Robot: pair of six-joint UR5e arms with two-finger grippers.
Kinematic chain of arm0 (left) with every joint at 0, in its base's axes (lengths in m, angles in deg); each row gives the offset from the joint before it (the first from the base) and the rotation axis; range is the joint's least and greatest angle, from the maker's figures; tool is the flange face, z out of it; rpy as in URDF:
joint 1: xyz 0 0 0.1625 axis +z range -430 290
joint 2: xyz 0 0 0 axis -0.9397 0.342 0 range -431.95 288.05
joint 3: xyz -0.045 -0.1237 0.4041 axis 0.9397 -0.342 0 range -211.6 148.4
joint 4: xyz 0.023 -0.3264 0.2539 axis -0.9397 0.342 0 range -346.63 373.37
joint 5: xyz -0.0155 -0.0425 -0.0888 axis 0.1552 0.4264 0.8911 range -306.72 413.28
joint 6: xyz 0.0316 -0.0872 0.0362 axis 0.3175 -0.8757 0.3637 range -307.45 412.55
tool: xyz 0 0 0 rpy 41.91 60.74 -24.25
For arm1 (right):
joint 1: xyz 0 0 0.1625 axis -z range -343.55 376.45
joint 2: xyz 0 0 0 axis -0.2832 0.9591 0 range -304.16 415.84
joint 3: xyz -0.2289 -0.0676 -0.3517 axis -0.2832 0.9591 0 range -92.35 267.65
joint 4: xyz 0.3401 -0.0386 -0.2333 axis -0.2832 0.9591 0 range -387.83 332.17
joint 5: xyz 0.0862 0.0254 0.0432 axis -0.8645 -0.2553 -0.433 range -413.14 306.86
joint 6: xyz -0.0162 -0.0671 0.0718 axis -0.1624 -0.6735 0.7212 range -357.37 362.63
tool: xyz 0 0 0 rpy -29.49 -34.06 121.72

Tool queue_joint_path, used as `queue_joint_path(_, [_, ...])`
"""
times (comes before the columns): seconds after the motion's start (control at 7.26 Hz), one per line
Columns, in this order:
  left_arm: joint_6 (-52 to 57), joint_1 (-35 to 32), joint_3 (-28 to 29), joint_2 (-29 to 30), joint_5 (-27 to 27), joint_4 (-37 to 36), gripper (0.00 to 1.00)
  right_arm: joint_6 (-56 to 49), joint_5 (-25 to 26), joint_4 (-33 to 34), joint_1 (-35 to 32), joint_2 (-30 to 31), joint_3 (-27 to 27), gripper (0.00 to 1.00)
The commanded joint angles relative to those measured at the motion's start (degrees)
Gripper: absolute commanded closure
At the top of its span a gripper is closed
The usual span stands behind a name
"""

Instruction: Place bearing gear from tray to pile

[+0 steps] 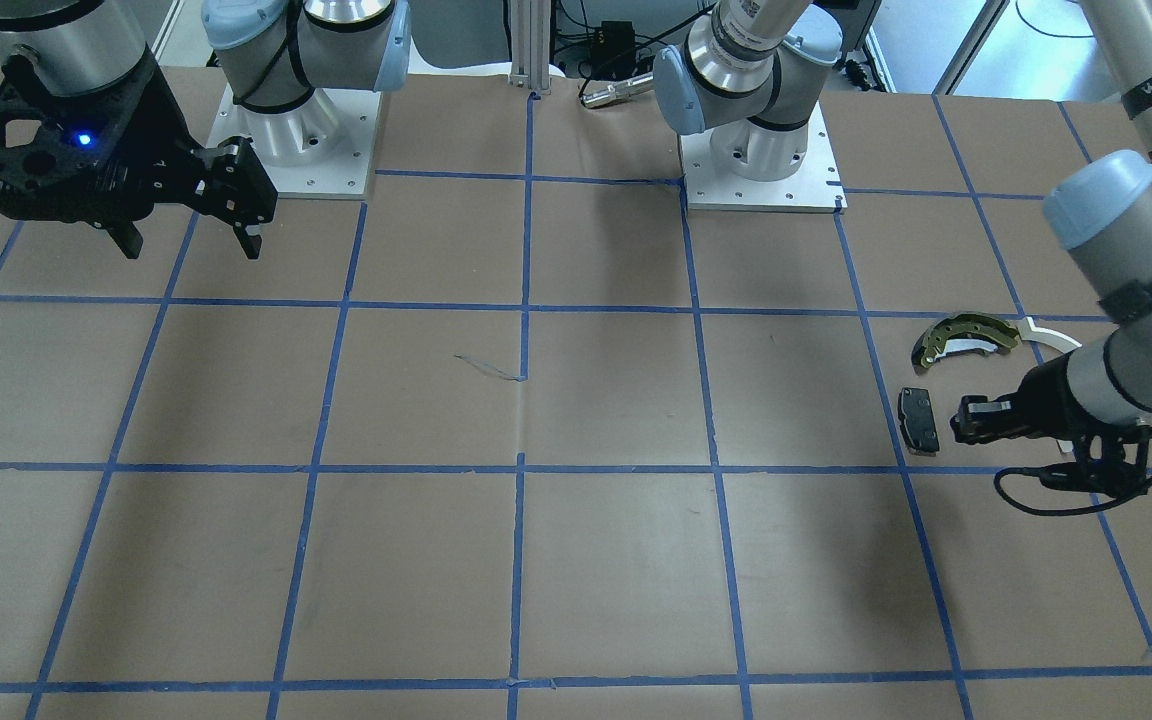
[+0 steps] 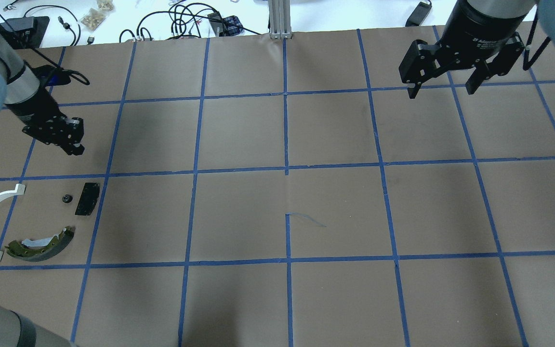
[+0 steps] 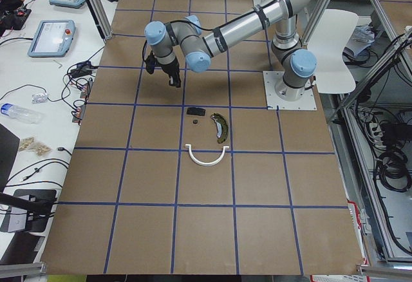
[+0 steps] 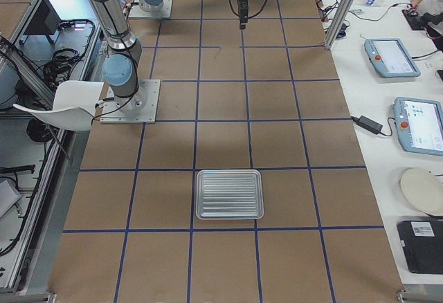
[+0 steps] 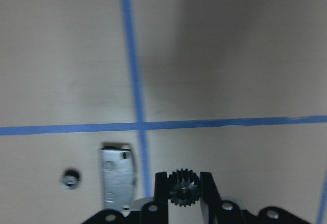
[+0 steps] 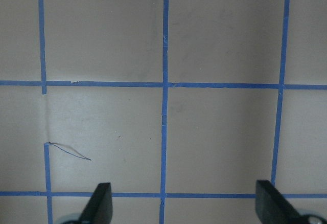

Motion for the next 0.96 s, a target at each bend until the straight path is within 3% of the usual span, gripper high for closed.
queue_joint_path(0.0, [8.3, 7.0, -0.3, 2.9, -0.9, -2.7, 1.0, 0.0, -0.1, 0.0, 0.0, 0.0, 0.0, 0.0])
queue_joint_path(0.83, [10.0, 8.4, -4.5, 6.6, -1.0, -5.4, 1.0, 0.0, -0.5, -0.2, 0.0, 0.0, 0.0, 0.0])
